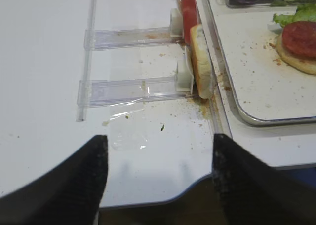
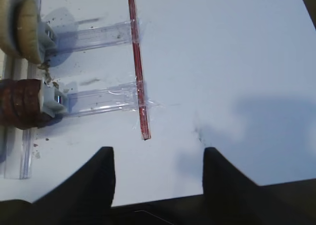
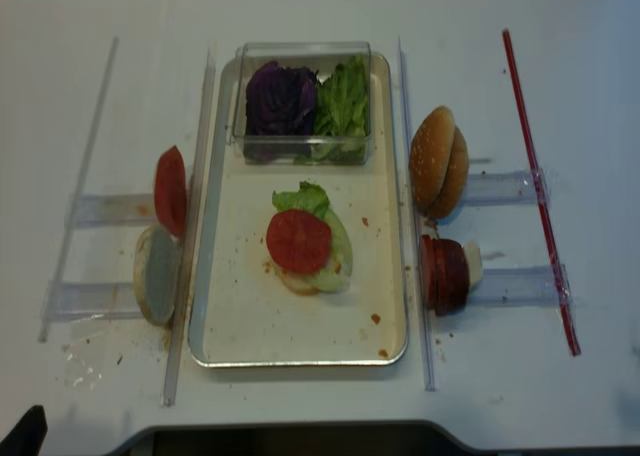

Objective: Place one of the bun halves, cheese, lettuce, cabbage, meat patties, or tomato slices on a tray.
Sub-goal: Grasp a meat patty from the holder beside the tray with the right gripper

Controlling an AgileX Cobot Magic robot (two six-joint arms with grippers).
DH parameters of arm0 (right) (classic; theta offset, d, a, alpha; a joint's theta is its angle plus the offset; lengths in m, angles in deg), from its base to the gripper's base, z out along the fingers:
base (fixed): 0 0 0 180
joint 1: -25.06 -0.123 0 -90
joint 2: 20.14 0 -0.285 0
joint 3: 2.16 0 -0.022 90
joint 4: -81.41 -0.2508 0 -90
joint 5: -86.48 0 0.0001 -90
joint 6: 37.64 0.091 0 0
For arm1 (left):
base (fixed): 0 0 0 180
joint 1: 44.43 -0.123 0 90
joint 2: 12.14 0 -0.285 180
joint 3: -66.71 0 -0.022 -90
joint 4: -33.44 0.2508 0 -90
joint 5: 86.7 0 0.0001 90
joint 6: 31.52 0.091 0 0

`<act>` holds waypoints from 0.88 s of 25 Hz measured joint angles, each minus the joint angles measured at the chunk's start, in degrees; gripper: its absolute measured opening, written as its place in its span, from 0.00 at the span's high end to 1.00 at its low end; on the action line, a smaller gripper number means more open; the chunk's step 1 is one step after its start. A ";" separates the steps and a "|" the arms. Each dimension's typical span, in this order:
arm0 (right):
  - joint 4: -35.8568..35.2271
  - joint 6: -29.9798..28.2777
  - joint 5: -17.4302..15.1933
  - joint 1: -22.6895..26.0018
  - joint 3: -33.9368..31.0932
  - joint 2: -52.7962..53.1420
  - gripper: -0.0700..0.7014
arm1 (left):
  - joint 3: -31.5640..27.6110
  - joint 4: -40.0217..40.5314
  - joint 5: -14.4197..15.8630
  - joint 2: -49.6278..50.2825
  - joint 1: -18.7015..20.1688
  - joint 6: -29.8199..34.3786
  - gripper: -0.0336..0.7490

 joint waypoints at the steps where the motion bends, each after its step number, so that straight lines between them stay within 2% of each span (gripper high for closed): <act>1: -0.13 0.43 0.00 0.00 0.82 -1.32 0.36 | 0.00 0.00 0.00 0.00 0.00 0.00 0.40; 6: -3.45 1.26 -0.04 0.00 5.17 -9.29 0.30 | 0.00 0.00 0.00 0.00 0.00 0.00 0.40; 13: -6.25 -0.22 0.22 0.00 9.03 -21.92 0.29 | 0.00 0.00 0.00 0.00 0.00 0.00 0.40; 22: -9.39 -1.53 0.61 0.00 12.90 -30.89 0.29 | 0.00 0.00 0.00 0.00 0.00 0.00 0.40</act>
